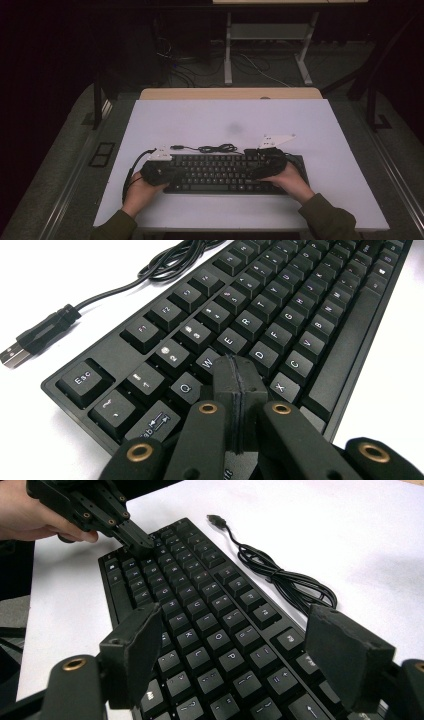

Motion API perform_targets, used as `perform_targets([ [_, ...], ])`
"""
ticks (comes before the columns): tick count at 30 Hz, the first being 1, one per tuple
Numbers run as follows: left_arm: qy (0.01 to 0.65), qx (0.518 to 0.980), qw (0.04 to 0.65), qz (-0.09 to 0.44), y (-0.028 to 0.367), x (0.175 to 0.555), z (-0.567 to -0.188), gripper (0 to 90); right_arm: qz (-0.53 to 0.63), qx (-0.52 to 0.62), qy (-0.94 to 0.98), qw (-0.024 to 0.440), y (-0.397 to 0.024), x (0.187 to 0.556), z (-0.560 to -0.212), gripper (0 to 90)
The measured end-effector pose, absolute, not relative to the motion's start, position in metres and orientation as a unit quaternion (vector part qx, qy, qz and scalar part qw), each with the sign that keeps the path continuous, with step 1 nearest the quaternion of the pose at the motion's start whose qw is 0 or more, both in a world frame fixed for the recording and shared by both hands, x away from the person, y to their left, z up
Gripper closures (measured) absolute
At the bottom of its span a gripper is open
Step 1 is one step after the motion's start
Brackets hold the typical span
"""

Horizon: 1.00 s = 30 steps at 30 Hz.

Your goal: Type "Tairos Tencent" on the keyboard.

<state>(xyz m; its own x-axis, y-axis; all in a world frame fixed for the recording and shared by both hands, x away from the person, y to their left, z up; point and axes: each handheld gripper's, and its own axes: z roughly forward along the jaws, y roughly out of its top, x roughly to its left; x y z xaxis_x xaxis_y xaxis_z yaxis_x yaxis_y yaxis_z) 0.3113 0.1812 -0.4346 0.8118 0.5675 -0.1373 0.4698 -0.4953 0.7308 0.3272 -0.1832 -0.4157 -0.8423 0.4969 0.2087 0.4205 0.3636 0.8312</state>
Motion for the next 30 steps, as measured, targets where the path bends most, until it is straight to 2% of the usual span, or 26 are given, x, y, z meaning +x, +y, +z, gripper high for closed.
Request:
perform_targets([
  [12,0.297,0.856,0.418,0.065,0.181,0.31,-0.428,89.0,0.492,0.279,0.824,0.041,-0.185,0.327,-0.414,22.7],
  [17,0.3,0.849,0.431,0.065,0.181,0.31,-0.426,82.6,0.495,0.277,0.823,0.038,-0.185,0.327,-0.413,22.7],
  [20,0.299,0.844,0.441,0.063,0.18,0.309,-0.424,74.8,0.498,0.278,0.821,0.035,-0.185,0.327,-0.413,22.7],
  [25,0.301,0.837,0.452,0.066,0.18,0.309,-0.424,49.6,0.497,0.277,0.822,0.034,-0.184,0.328,-0.413,22.7],
  [30,0.306,0.836,0.449,0.08,0.175,0.309,-0.426,28.9,0.496,0.276,0.823,0.034,-0.182,0.329,-0.413,22.7],
])
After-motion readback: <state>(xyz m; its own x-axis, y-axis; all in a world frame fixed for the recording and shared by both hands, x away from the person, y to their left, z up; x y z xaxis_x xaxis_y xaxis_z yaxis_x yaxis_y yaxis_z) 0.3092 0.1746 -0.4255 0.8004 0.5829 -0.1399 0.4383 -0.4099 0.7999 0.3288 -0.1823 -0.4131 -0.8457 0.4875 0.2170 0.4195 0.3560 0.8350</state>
